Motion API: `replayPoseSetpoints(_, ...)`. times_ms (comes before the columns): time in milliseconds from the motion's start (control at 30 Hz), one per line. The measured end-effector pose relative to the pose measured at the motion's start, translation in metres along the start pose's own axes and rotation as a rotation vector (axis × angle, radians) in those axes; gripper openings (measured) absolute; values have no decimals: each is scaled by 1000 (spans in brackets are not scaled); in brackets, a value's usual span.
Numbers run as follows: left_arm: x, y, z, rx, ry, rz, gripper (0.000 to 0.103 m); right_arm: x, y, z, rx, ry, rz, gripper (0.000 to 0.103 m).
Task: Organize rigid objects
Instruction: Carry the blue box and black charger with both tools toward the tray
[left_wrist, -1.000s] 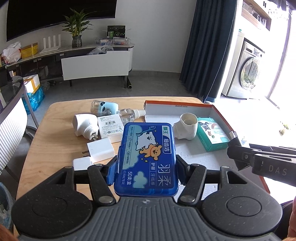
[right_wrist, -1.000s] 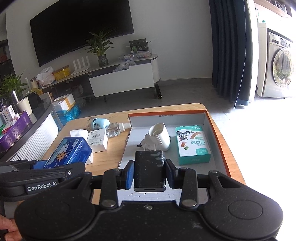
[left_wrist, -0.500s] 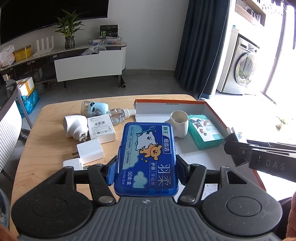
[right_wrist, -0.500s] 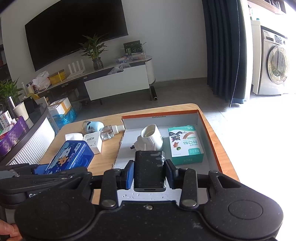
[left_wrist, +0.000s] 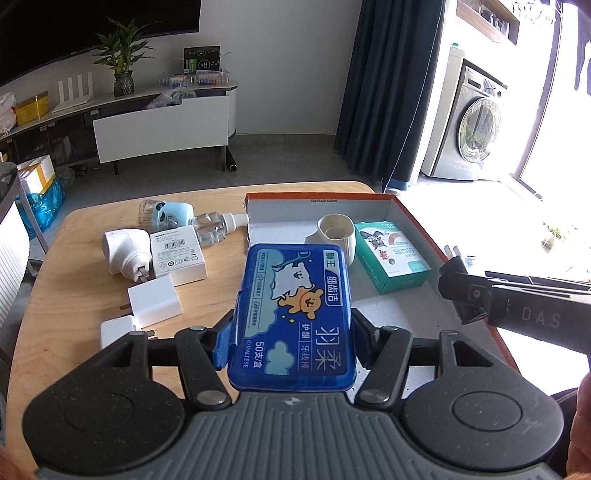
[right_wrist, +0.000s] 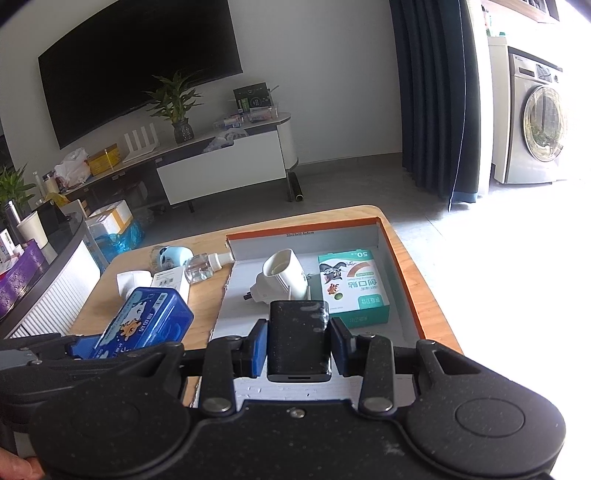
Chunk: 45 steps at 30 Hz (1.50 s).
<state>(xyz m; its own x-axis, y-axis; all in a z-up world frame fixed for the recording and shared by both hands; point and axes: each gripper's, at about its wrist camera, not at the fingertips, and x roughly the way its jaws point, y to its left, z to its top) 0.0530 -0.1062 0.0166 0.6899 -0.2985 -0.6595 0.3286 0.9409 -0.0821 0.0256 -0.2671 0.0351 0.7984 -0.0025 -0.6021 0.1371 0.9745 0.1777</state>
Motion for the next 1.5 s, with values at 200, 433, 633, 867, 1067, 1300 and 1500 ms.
replayPoseSetpoints(200,4,-6,2,10,1,-10,62,2,-3,0,8,0,-7,44)
replayPoseSetpoints(433,11,-14,4,21,8,-25,62,6,-8,2,16,5,-13,44)
replayPoseSetpoints(633,17,-20,5,28,17,-34,62,12,-12,4,24,8,-24,44)
replayPoseSetpoints(867,23,-24,8,35,21,-42,62,16,-15,4,24,11,-30,44)
replayPoseSetpoints(1067,30,-27,10,37,29,-48,62,22,-21,6,25,16,-34,44)
replayPoseSetpoints(1300,37,-29,13,37,37,-49,62,27,-22,8,23,18,-38,44)
replayPoseSetpoints(1500,43,-31,16,36,43,-55,62,34,-26,14,19,21,-43,44)
